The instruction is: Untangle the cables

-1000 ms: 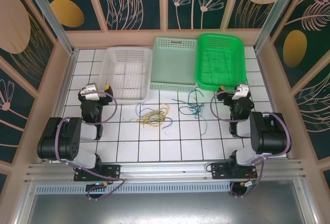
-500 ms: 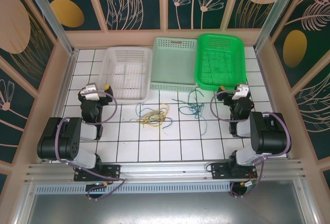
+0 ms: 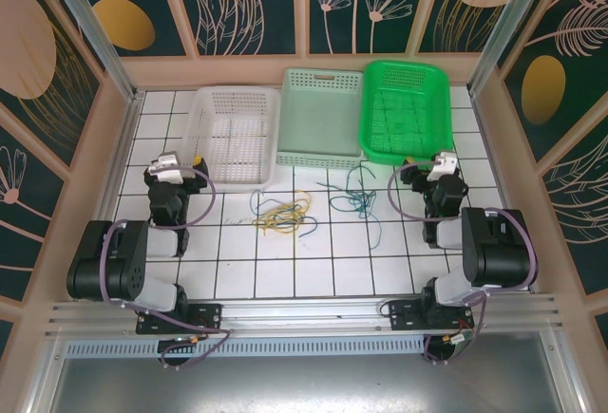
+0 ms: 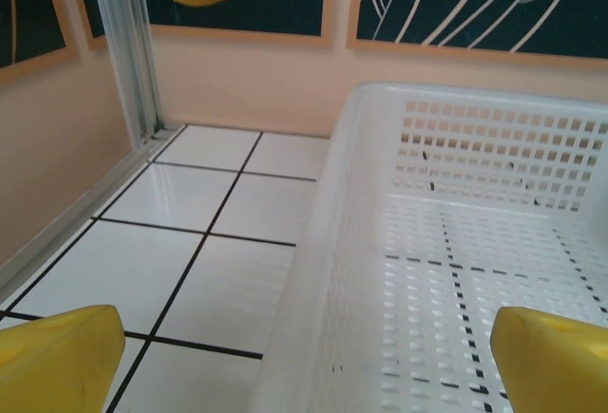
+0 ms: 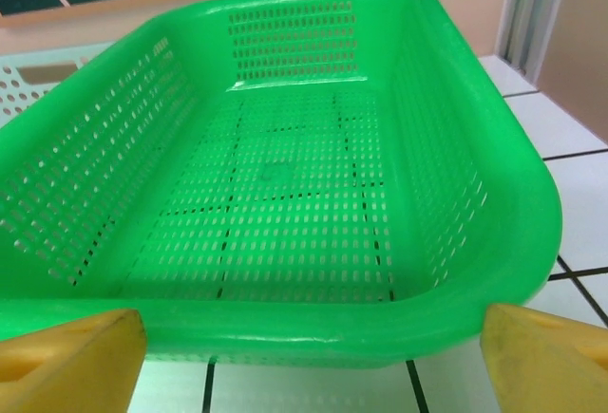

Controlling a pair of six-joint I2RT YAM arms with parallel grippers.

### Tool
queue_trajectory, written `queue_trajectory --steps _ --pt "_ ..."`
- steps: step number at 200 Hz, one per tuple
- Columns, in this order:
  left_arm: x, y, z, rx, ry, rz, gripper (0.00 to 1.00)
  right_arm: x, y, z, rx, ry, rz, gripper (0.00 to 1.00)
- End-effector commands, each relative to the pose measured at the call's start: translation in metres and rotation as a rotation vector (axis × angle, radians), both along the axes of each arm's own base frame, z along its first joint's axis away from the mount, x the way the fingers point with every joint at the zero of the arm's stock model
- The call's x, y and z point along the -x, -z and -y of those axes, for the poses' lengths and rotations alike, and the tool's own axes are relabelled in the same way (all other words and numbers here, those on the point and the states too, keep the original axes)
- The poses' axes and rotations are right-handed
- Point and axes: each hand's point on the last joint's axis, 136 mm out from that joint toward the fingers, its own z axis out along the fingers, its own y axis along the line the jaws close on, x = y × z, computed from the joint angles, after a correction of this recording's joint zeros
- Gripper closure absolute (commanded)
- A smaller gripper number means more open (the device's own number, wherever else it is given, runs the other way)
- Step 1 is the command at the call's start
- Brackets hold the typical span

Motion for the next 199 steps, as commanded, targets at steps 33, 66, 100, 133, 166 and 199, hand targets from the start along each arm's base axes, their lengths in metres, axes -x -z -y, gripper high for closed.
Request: queue_trajectory --steps 33,66,100,133,166,199 --pt "-0.004 0.001 -0.008 0.063 -0.057 -0.158 0.01 -0.014 -0.011 -0.032 0.015 -0.145 -0.191 0.15" --pt "0.003 -0.018 -0.019 0.141 -0.136 -0.146 0.02 -0.006 -0.03 -0.031 -0.038 -0.114 -0.165 0.14" --pt "-0.005 -0.052 -0.01 0.258 -0.113 -0.111 0.02 -0.009 -0.048 -0.046 -0.118 -0.157 -0.223 0.21" --pt "-0.027 -0.082 0.055 0.255 0.099 -0.101 0.01 -0.043 -0.068 -0.082 -0.151 -0.202 -0.3 0.21" --pt "-0.052 -0.078 0.141 0.263 0.344 -0.225 0.01 -0.092 -0.057 -0.116 -0.198 -0.227 -0.428 0.27" --pt "-0.056 -0.05 0.199 0.259 0.484 -0.342 0.03 -0.127 -0.023 -0.128 -0.18 -0.196 -0.538 0.28"
